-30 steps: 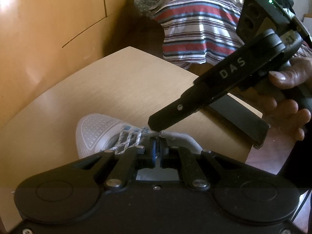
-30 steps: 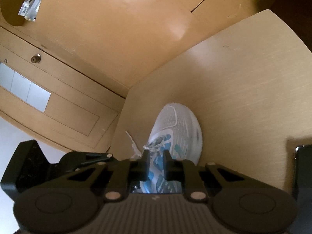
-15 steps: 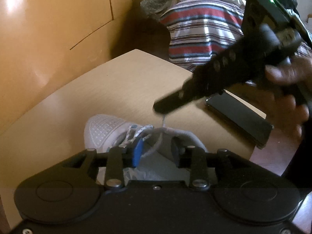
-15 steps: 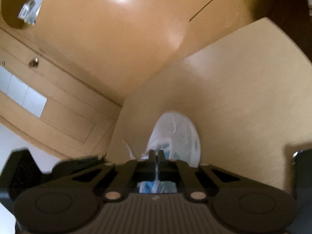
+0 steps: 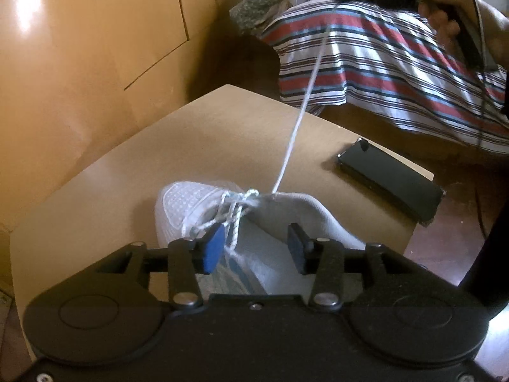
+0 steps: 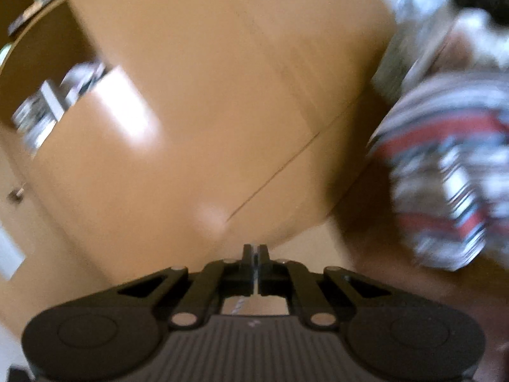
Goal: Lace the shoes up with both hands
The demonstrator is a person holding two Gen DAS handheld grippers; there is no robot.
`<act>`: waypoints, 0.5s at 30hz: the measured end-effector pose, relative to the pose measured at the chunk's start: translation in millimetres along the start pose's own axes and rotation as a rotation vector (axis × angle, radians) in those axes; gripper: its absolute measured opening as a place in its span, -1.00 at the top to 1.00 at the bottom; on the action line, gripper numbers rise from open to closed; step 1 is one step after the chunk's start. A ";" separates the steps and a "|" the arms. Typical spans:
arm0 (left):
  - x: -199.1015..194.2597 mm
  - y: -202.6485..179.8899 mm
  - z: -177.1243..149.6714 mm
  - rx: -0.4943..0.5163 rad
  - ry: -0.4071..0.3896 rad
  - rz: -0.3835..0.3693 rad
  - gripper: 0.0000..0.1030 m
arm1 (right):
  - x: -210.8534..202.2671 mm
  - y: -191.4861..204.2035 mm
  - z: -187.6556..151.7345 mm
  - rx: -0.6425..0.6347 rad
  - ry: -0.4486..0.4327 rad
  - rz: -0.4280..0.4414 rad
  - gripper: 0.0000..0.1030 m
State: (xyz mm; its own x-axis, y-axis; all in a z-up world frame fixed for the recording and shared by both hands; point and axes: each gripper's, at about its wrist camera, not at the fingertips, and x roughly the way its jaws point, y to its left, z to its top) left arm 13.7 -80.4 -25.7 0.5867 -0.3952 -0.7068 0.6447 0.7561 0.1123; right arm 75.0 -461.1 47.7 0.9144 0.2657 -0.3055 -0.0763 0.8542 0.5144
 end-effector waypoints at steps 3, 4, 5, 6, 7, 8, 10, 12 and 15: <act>-3.6 1.5 -4.8 0.005 0.001 0.006 0.14 | -20.2 -23.0 21.9 0.003 -0.090 -0.077 0.96; -3.6 2.1 -5.7 0.005 0.002 0.012 0.14 | -27.3 -33.1 27.9 0.019 -0.110 -0.091 0.96; -3.2 2.7 -6.4 0.005 0.005 0.014 0.14 | -35.0 -43.4 33.2 0.042 -0.126 -0.100 0.96; -3.3 2.8 -7.1 0.005 0.006 0.014 0.14 | -37.7 -47.4 35.8 0.048 -0.134 -0.107 0.96; -3.2 3.0 -7.2 0.004 0.005 0.018 0.14 | -39.9 -50.7 38.2 0.052 -0.140 -0.114 0.96; -2.8 2.9 -7.1 0.005 0.004 0.025 0.14 | -40.8 -52.0 38.6 0.054 -0.137 -0.113 0.96; -1.9 2.5 -7.1 0.007 0.004 0.043 0.14 | -40.4 -50.6 36.5 0.041 -0.121 -0.098 0.96; 0.0 2.1 -8.1 0.014 0.010 0.078 0.10 | -35.4 -35.4 31.0 -0.018 -0.082 -0.057 0.96; 0.1 10.3 -7.1 -0.058 0.005 0.078 0.19 | -24.5 -10.3 20.4 -0.104 -0.017 0.000 0.96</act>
State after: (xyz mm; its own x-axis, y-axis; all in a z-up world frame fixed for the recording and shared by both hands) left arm 16.9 -69.0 -29.5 0.6318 -0.3315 -0.7007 0.5676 0.8135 0.1269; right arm 61.5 -485.5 66.3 0.9210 0.2589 -0.2910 -0.1165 0.8961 0.4283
